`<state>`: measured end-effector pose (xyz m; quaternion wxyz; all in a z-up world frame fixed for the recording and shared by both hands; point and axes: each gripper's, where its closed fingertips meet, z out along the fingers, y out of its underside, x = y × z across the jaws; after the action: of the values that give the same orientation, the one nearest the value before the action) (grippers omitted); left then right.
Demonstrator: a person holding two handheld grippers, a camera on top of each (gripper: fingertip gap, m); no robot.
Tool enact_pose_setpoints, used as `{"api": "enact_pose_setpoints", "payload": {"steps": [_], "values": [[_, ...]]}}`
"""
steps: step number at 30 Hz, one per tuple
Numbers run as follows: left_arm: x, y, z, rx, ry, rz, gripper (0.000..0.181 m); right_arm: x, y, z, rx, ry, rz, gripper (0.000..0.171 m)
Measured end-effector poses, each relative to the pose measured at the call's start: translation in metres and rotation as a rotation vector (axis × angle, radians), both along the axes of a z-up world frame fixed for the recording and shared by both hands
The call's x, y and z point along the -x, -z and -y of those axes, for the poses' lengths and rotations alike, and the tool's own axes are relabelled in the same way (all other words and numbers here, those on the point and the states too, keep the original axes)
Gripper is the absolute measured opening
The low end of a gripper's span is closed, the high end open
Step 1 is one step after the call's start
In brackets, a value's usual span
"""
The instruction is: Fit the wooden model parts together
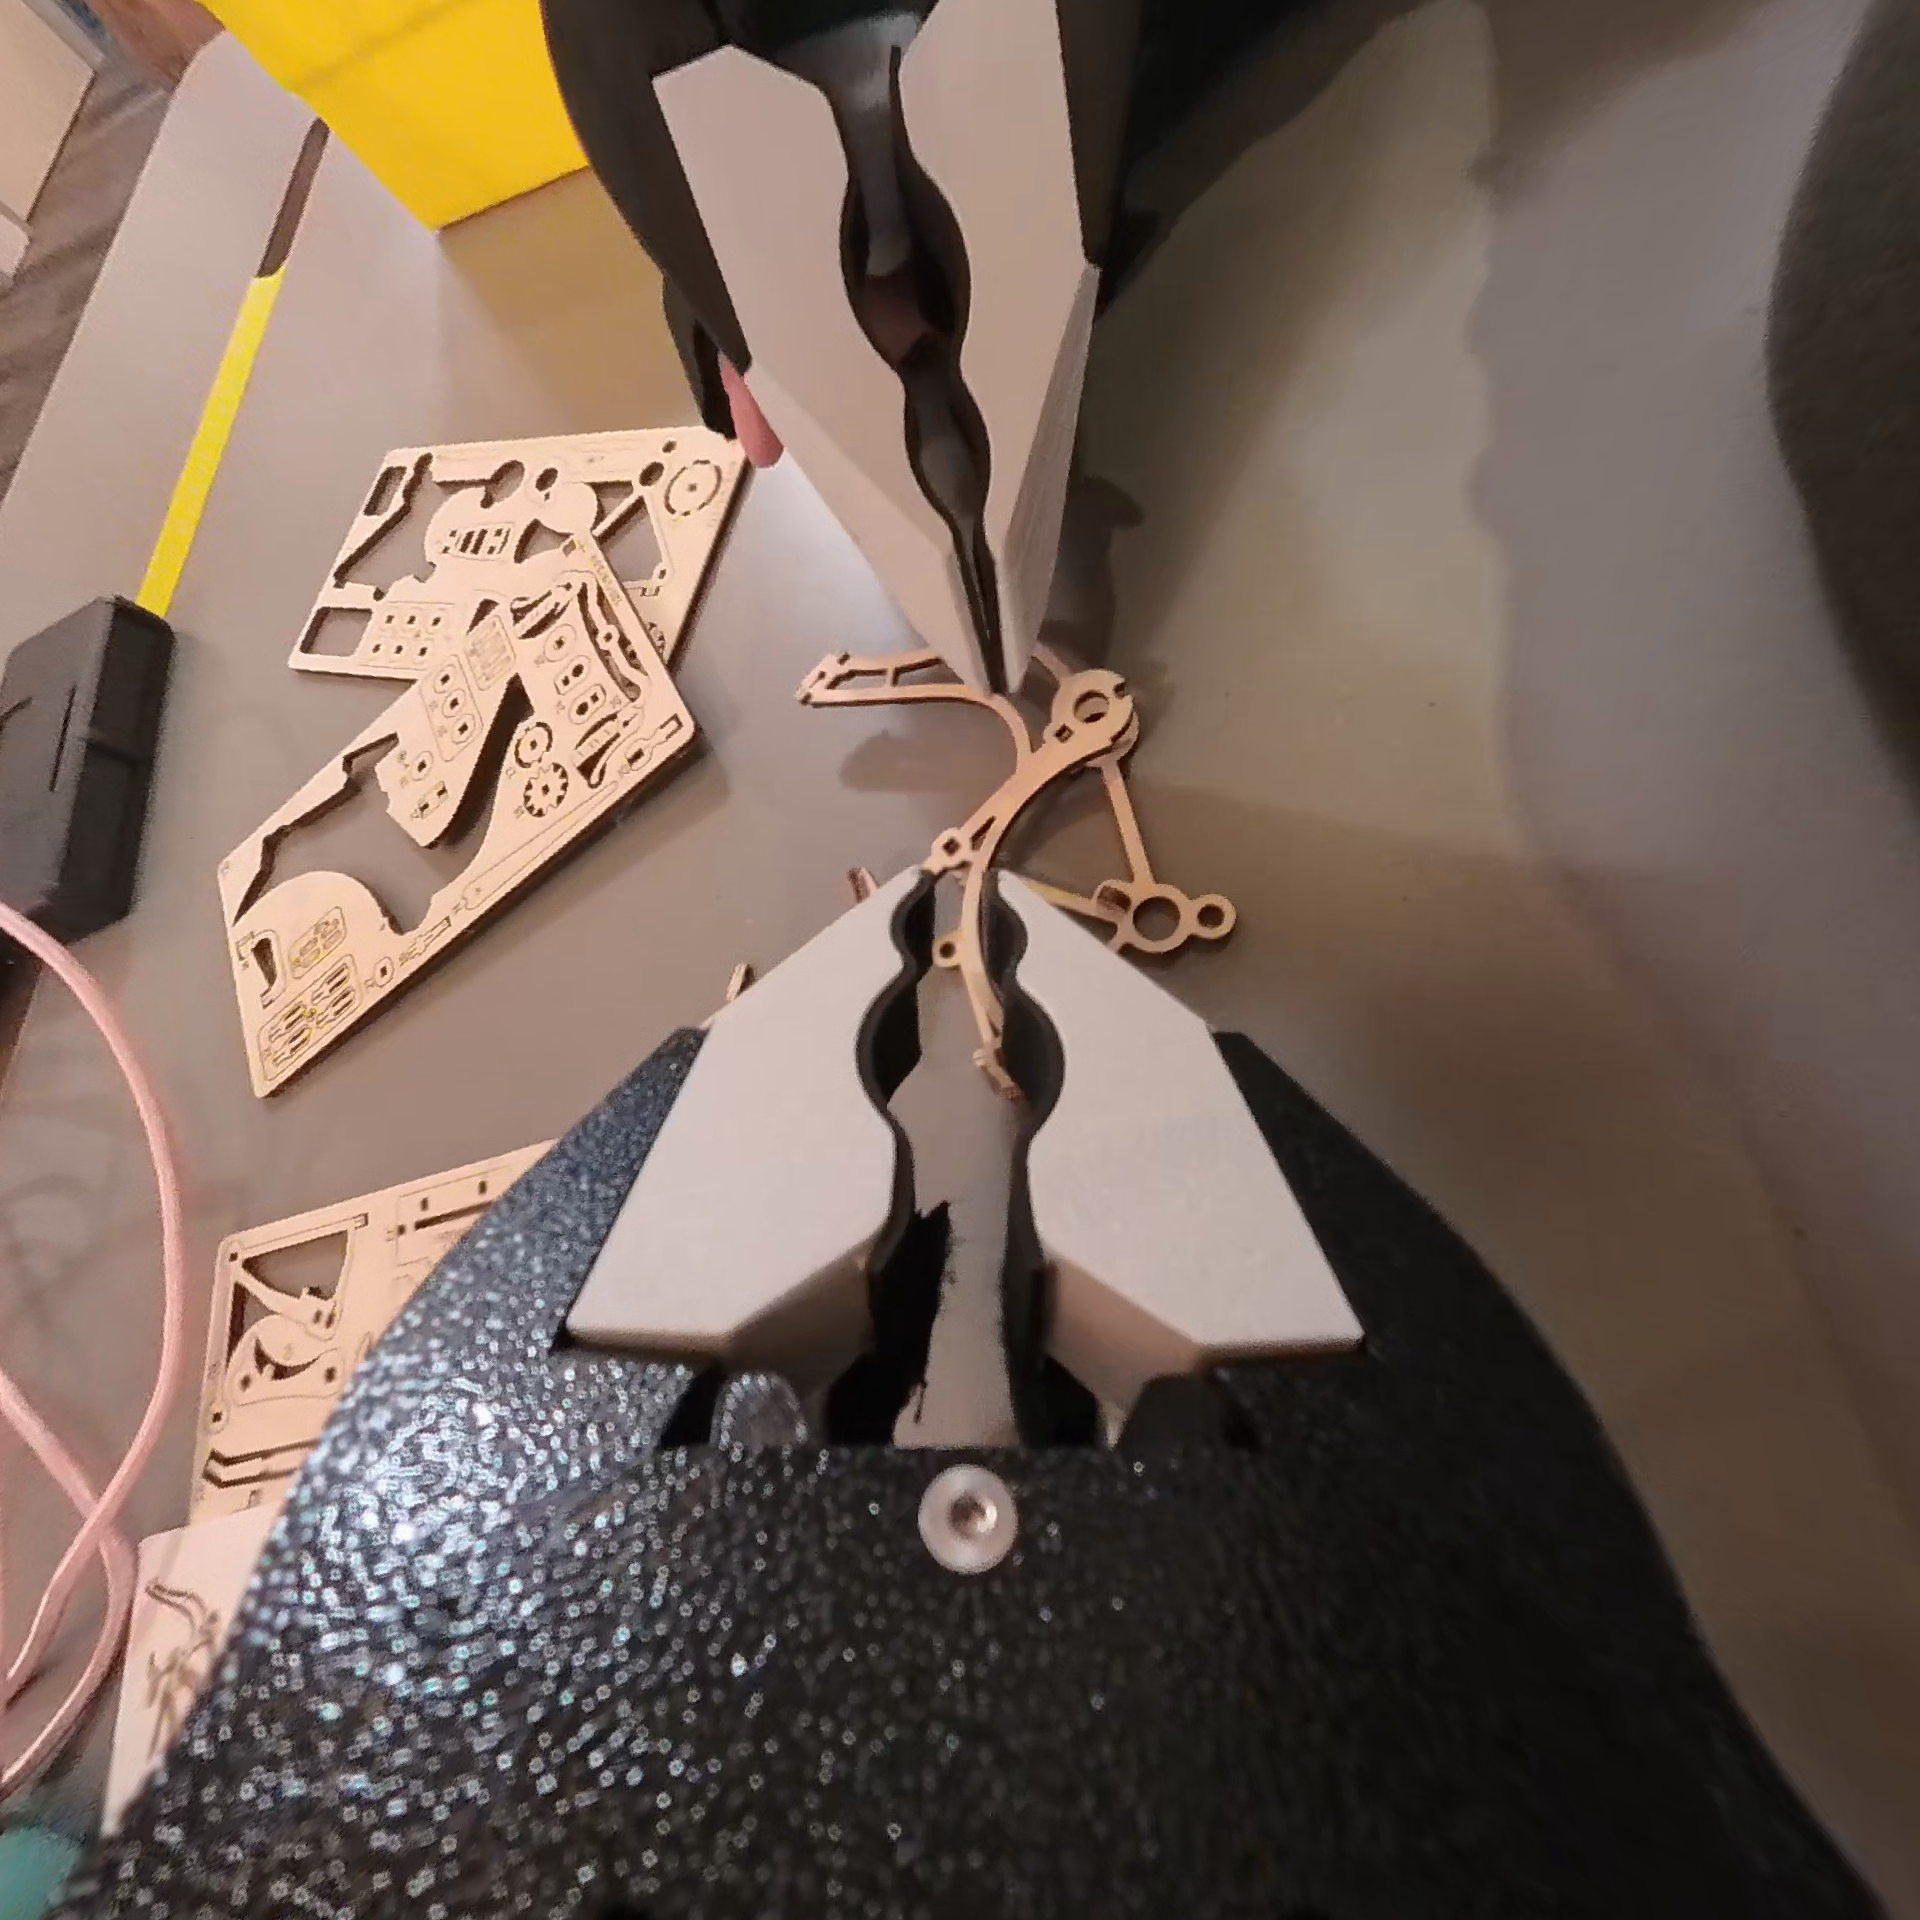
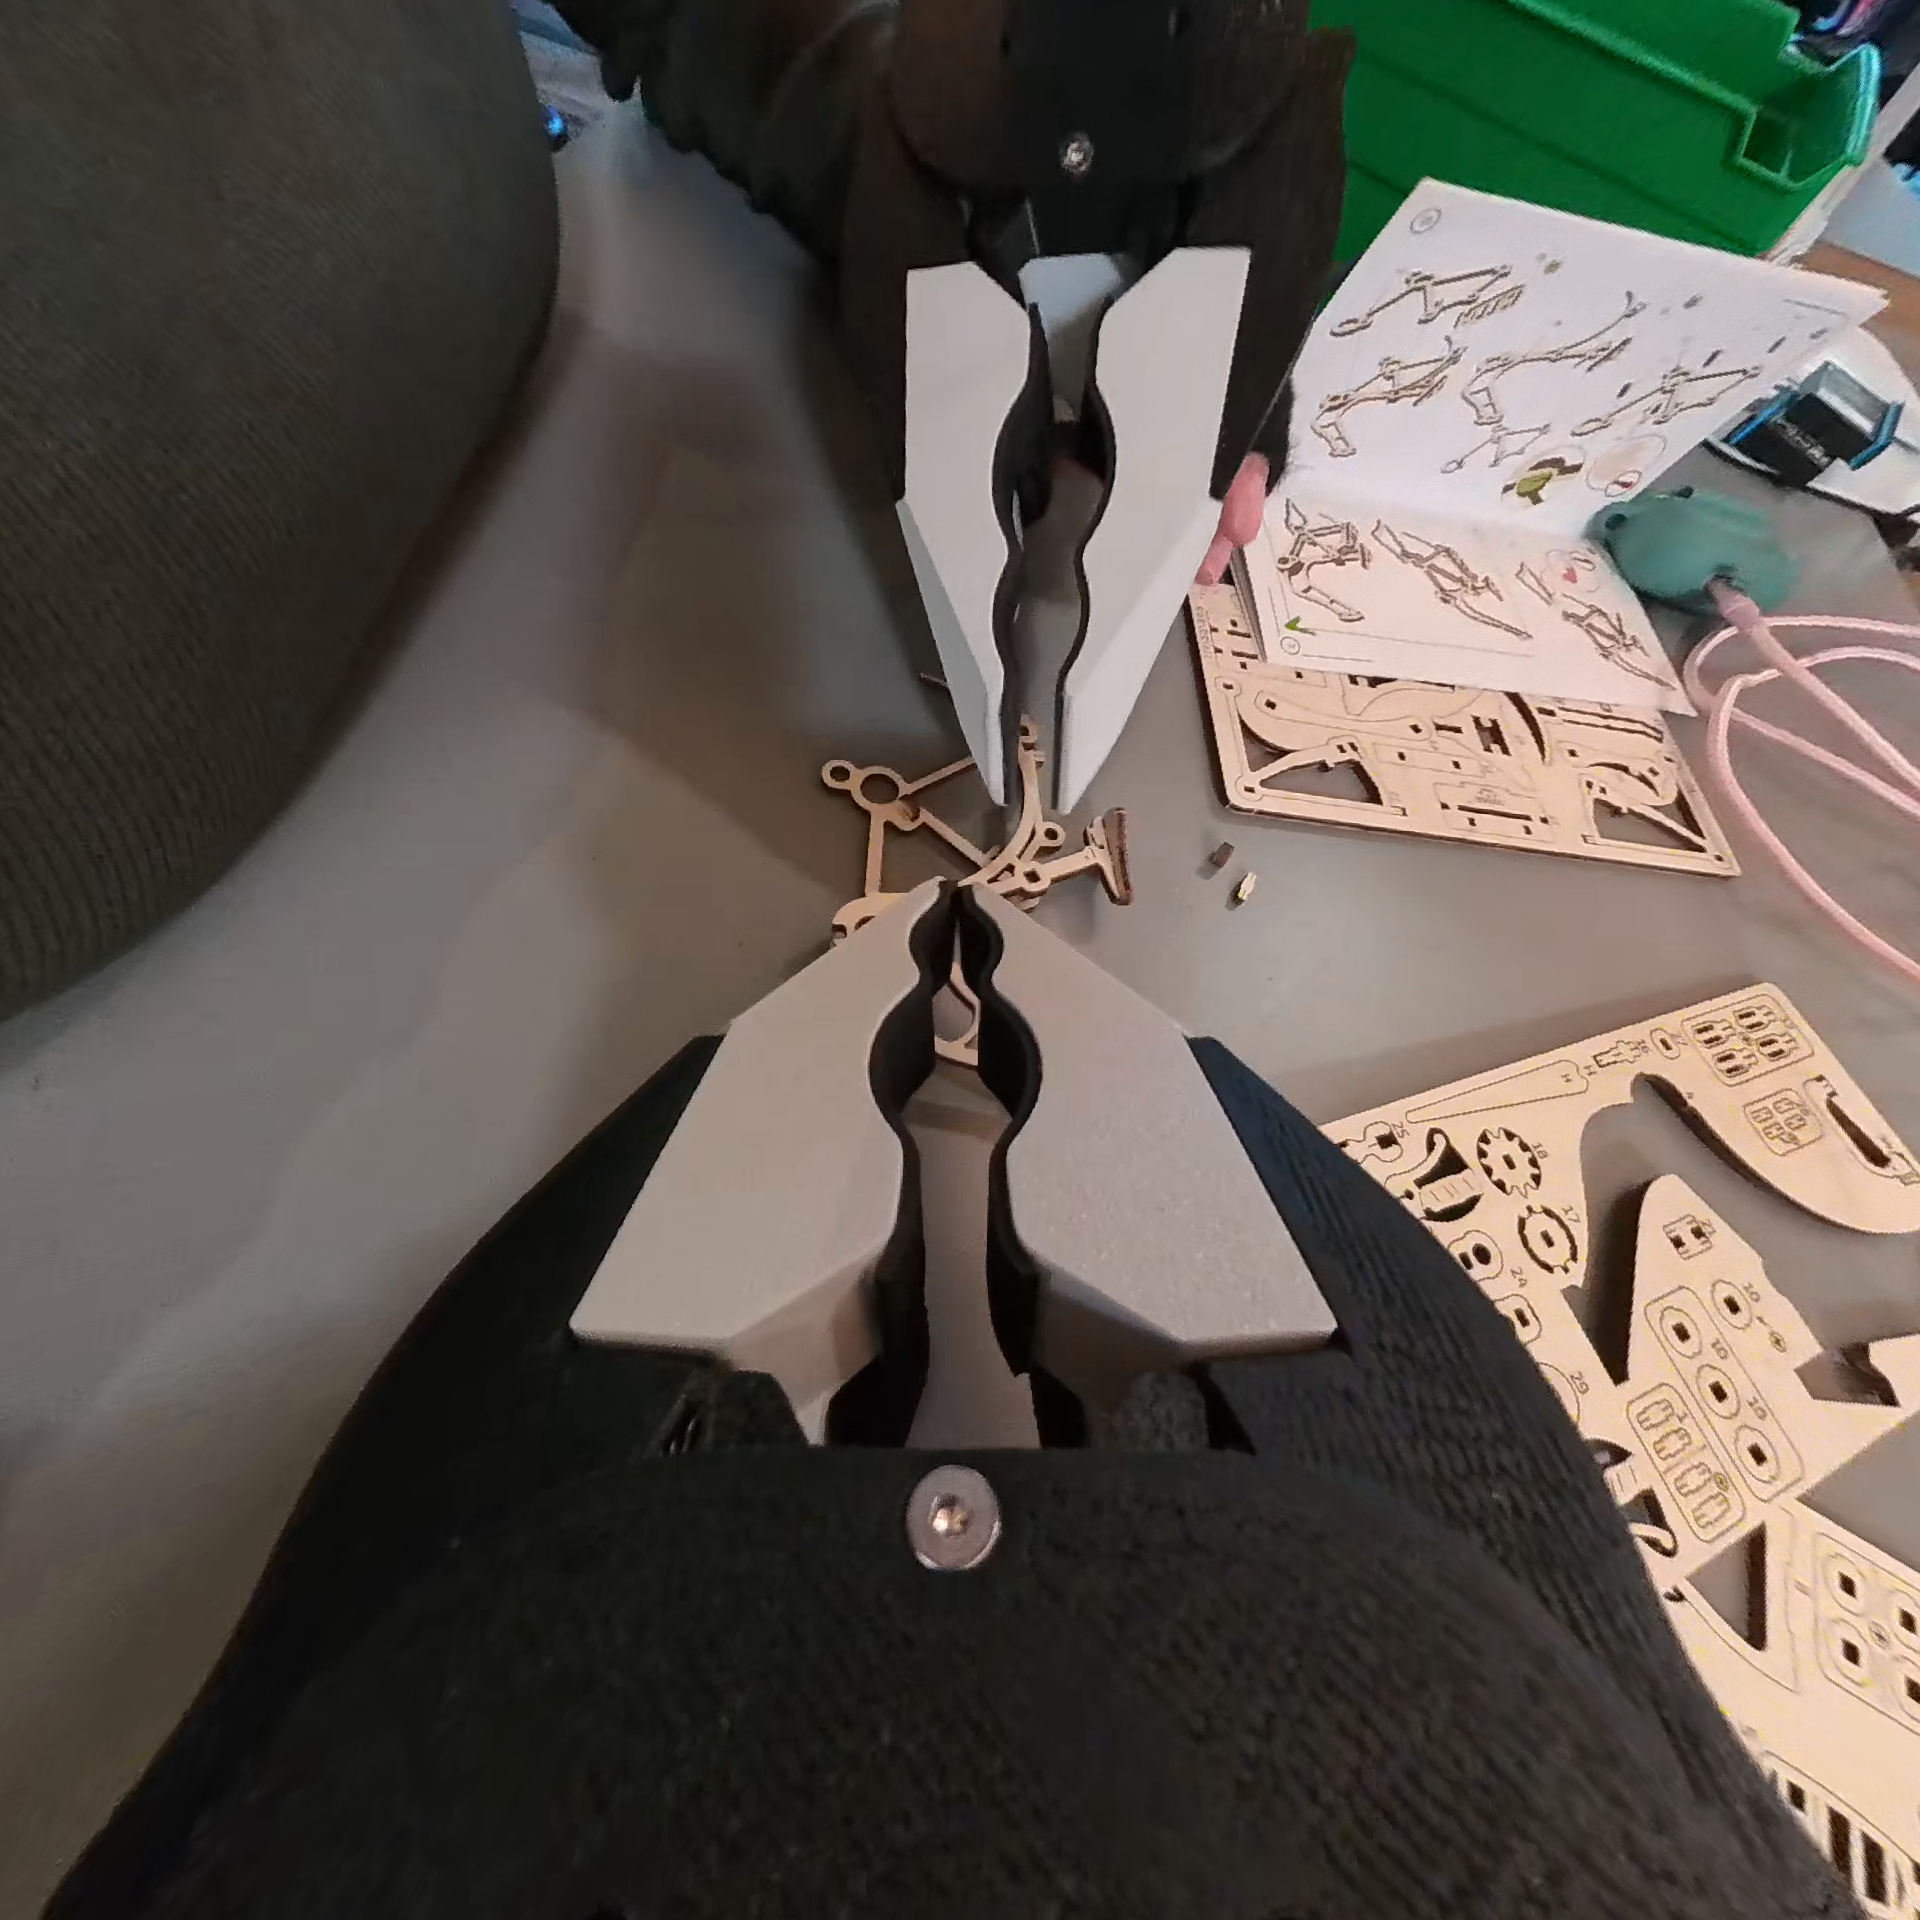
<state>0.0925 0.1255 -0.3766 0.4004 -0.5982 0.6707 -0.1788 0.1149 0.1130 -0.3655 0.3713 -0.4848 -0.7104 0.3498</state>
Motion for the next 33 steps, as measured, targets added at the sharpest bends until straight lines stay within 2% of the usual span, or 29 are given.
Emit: {"api": "enact_pose_setpoints", "payload": {"steps": [11,21,24,26,33], "values": [[-0.001,0.008,0.007,0.097,0.018,-0.007,0.003,0.002,0.003,-0.006,0.000,0.042,0.019,0.000],[-0.001,0.004,0.004,0.047,-0.001,0.003,0.001,0.003,0.012,-0.002,-0.011,0.028,0.082,0.000],[-0.001,0.000,0.000,0.015,-0.025,0.005,0.016,0.003,0.015,-0.002,-0.024,0.025,0.095,0.000],[0.000,0.006,0.000,0.027,-0.028,-0.035,0.020,0.003,0.015,-0.002,-0.021,0.025,0.096,0.000],[0.002,0.015,0.000,0.050,-0.027,-0.067,0.004,0.003,0.015,-0.002,-0.019,0.027,0.098,0.000]]}}
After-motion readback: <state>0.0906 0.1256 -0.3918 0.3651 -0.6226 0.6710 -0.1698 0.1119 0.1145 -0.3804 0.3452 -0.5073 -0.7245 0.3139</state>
